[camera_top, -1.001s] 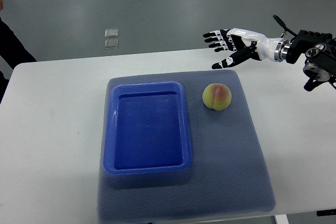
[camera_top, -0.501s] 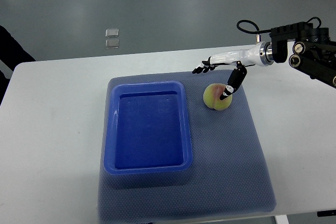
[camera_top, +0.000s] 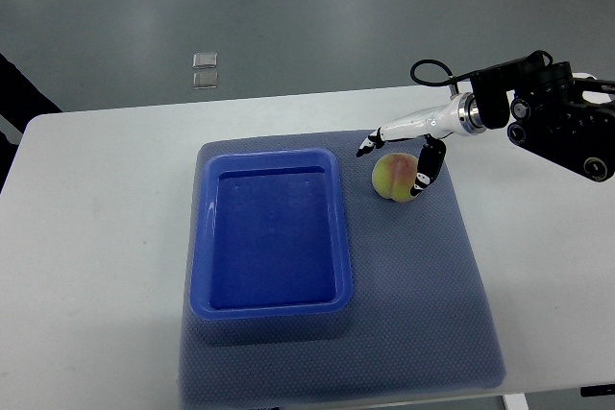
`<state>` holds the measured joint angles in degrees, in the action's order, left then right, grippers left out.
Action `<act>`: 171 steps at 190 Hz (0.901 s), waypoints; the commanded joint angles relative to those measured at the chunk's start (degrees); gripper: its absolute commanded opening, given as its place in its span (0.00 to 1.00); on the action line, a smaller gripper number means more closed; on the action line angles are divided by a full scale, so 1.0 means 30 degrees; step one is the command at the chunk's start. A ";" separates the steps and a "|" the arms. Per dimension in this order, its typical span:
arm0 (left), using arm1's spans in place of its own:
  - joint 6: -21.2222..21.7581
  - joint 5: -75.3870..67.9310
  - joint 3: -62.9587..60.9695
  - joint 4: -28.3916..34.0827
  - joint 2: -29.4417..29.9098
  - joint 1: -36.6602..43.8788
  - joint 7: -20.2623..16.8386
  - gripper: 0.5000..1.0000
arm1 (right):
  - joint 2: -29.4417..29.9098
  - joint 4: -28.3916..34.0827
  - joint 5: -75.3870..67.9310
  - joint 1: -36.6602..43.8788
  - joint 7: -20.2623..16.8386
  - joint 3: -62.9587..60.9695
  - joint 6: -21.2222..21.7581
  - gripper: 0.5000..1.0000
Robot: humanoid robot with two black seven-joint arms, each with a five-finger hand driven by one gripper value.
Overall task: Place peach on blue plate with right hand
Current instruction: 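Close the right hand fingers around the peach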
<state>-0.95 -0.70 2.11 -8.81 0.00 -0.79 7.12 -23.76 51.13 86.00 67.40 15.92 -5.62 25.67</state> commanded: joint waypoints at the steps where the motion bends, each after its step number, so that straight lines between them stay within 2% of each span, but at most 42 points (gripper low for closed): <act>1: -0.0006 0.0000 0.0001 -0.0021 0.0000 0.0000 0.0001 1.00 | 0.0127 -0.0257 0.0074 0.0034 -0.0003 0.0058 -0.0325 0.85; 18: -0.0006 0.0000 0.0001 -0.0021 0.0000 0.0000 0.0001 1.00 | 0.0742 -0.0550 0.1040 0.0034 -0.0003 0.0292 -0.0471 0.85; 171: -0.0006 0.0000 0.0030 -0.0021 0.0000 0.0000 0.0001 1.00 | 0.0771 -0.0990 0.1510 -0.0112 0.0349 0.1669 -0.0882 0.80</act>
<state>-0.97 -0.70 2.20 -8.88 0.00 -0.79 7.11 -21.46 48.16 90.45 67.14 16.97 -0.70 23.01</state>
